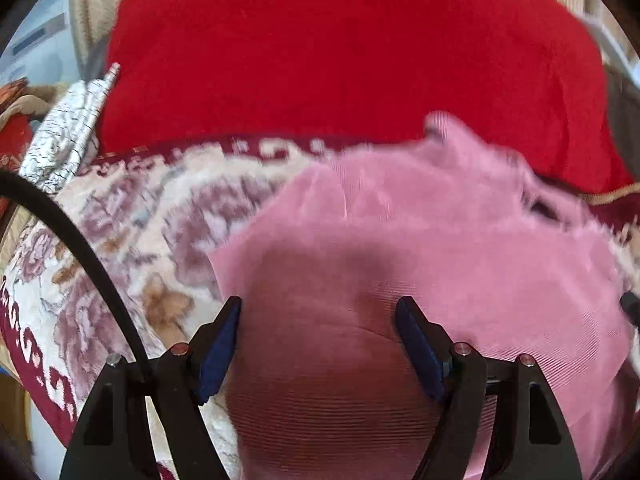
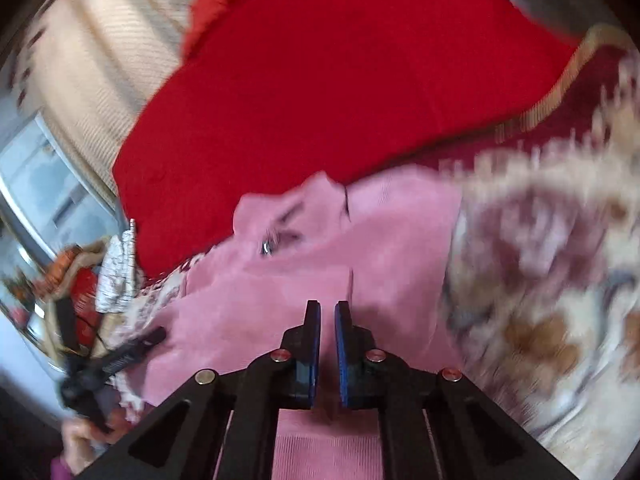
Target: Fold large clothes
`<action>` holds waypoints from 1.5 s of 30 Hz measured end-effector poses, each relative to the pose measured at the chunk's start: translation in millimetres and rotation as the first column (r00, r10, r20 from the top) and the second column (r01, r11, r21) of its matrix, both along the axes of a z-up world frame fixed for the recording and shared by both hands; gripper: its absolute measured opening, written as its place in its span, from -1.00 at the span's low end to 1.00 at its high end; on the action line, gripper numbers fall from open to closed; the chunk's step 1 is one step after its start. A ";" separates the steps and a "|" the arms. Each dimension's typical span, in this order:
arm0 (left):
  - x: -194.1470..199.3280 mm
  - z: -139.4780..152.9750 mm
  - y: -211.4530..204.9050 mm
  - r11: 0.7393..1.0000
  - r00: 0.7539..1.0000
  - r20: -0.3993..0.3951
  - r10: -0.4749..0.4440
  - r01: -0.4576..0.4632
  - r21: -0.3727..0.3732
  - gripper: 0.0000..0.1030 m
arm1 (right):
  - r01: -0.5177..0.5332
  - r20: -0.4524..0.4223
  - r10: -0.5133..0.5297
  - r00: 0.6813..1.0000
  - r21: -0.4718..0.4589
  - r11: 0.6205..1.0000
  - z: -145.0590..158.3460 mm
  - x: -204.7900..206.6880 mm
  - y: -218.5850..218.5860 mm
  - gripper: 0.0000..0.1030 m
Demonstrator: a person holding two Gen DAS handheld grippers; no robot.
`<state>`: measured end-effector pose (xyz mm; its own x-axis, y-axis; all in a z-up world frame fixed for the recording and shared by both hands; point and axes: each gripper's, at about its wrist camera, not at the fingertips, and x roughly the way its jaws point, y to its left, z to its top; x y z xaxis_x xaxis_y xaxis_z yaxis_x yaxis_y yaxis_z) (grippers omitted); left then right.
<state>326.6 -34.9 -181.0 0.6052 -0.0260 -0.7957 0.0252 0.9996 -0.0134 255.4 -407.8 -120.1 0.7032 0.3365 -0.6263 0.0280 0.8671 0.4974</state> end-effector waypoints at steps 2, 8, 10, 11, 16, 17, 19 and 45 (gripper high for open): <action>0.7 -3.7 -0.9 1.000 1.000 -0.012 -0.005 0.005 0.005 0.51 | 0.002 -0.044 0.001 0.999 0.063 0.998 -3.6 3.2 -5.3 -0.76; -6.8 4.0 6.0 1.000 0.999 0.032 0.003 -0.003 -0.013 0.51 | -0.052 0.083 0.050 0.995 0.021 0.998 14.1 -8.6 18.4 -0.60; -10.5 7.0 5.7 1.000 0.998 0.055 0.006 -0.007 0.005 0.51 | -0.072 0.083 0.072 0.994 -0.005 0.997 13.4 -6.8 30.8 -0.03; -11.2 7.7 5.3 1.000 0.998 0.065 0.006 -0.007 0.018 0.51 | -0.077 0.069 0.078 0.995 -0.019 0.997 10.5 -6.0 35.1 0.62; -16.5 11.4 1.2 0.997 0.995 0.102 -0.004 -0.004 0.072 0.51 | -0.131 -0.066 0.121 0.990 -0.168 0.977 -19.4 6.9 59.6 0.39; -16.9 11.9 0.7 0.996 0.994 0.111 -0.007 -0.003 0.085 0.51 | -0.120 -0.066 0.108 0.992 -0.212 0.970 -22.5 6.9 61.6 0.29; -20.2 14.7 -2.1 0.993 0.990 0.137 -0.015 -0.001 0.119 0.51 | -0.111 -0.057 0.101 0.993 -0.222 0.969 -17.9 5.0 60.6 0.19; -34.2 26.4 -4.7 0.992 0.978 0.197 -0.068 0.045 0.121 0.53 | -0.139 0.089 0.159 0.983 -0.199 0.970 3.3 -15.7 64.9 0.15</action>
